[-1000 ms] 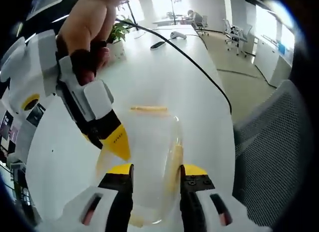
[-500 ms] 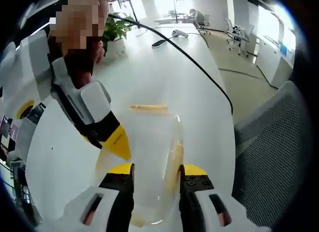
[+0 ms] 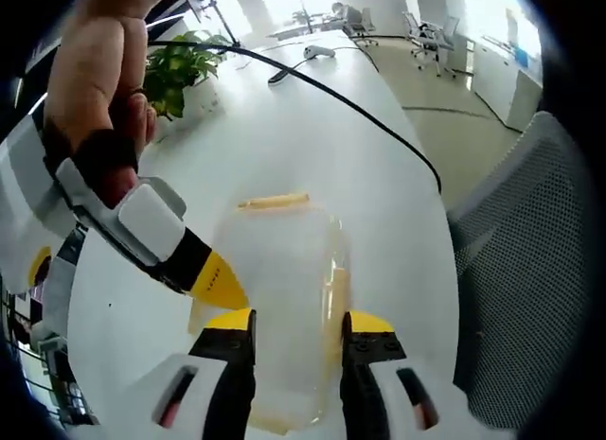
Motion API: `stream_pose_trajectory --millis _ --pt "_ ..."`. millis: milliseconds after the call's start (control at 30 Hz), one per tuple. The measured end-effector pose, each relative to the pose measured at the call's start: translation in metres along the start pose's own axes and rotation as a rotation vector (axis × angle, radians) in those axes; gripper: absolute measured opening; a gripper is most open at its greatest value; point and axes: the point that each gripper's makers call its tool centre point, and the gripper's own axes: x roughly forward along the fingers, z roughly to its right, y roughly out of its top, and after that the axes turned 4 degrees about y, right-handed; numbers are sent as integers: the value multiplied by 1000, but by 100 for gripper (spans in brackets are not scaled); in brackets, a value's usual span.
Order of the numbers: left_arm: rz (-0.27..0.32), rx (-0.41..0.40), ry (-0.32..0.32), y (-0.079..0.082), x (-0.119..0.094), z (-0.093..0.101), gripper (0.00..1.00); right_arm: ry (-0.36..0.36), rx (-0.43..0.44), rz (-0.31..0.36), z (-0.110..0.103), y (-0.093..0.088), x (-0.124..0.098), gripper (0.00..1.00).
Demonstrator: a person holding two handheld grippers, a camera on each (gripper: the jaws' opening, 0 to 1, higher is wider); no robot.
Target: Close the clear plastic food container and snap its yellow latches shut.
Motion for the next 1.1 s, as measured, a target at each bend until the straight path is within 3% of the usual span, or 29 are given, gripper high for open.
stream_pose_trajectory --millis 200,533,567,600,633,700,800,933,1100 --pt "-4 -12 13 1 0 0 29 6 31 59 3 -2 -2 28" --pt "-8 -48 -27 5 -3 -2 30 -8 9 52 -1 0 -4 29" --pt "-2 -73 -41 5 -3 -2 31 -17 -12 56 -1 1 -5 29" --pt "27 -182 -92 11 -6 4 34 -36 -81 70 -2 3 -6 29" --pt "67 -288 -140 17 -8 7 35 -49 -88 81 -3 2 -7 29" --pt "97 -397 -155 21 -10 4 38 -56 -82 90 -4 0 -9 29" --pt "101 -367 -150 18 -14 2 52 -81 -44 189 0 5 -18 29" --pt "100 -313 -166 19 -18 10 72 -96 -36 233 -1 -3 -23 48" --pt "89 -271 -165 15 -17 9 75 -191 -73 240 2 -16 -25 58"
